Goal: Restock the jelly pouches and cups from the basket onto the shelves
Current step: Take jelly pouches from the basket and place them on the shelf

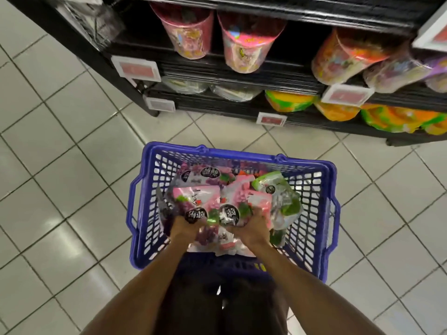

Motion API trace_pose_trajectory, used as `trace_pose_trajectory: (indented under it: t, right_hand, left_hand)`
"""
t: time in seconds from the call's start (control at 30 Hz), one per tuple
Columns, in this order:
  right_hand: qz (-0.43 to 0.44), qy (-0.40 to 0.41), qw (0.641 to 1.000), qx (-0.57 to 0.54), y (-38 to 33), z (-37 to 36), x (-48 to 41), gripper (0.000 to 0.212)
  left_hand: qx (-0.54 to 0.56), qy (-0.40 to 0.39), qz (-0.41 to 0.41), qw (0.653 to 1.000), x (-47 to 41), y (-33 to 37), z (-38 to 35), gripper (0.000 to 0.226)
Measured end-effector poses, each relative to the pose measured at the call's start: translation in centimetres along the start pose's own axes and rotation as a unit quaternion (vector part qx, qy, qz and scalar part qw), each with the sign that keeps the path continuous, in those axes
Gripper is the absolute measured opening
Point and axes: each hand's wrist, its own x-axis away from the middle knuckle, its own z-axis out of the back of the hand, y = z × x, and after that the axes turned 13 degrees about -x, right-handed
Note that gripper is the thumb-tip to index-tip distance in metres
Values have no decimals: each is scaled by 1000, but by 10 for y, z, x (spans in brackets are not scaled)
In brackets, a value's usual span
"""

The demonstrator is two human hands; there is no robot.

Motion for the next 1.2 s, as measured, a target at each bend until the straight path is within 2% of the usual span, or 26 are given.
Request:
trace_pose_trajectory:
  t: [0.07, 0.1, 0.13, 0.27, 0.4, 0.53, 0.73, 0.77, 0.83, 0.87, 0.97, 1.13, 1.2]
  right_hand:
    - [-5, -32, 997, -77, 6, 7, 0, 48]
    - [-5, -49, 993, -106, 8, 13, 5, 33]
    - [-8, -61, 987, -146, 8, 19, 11, 29]
    - [-10, -41, 957, -286, 4, 56, 58, 26]
    - [-21, -28, 913, -406, -15, 117, 140, 20]
    - [39, -8, 888, -458, -47, 184, 236, 33]
    - [168, -41, 833, -525, -107, 267, 373, 23]
    - [179, -37, 825, -534, -115, 277, 394, 26]
    - [198, -34, 809, -553, -133, 295, 429, 55]
    - [214, -30, 804, -555, -139, 300, 443, 61]
    - [269, 1, 789, -552, -162, 321, 492, 51]
    - [366, 47, 734, -571, -186, 353, 549, 35]
    - [391, 57, 716, -575, -193, 364, 568, 41]
  left_hand:
    - [9, -12, 9, 1000, 3, 0, 3, 65]
    - [-2, -13, 5, 1000, 10, 1, 6, 68]
    - [-16, -13, -11, 1000, 19, 3, 9, 66]
    - [-6, -24, -114, 993, 69, 12, 32, 42]
    - [71, -50, -118, 989, 150, 34, 84, 30]
    - [121, -42, -167, 978, 253, 63, 148, 21]
    - [190, -146, -250, 938, 403, 100, 250, 40]
    - [201, -152, -268, 930, 423, 103, 263, 43]
    - [216, -164, -309, 912, 459, 111, 289, 58]
    - [219, -173, -325, 904, 472, 113, 299, 67]
    - [216, -166, -386, 881, 515, 124, 334, 82]
    - [171, -131, -507, 834, 578, 152, 382, 84]
    - [163, -111, -545, 815, 600, 162, 395, 81]
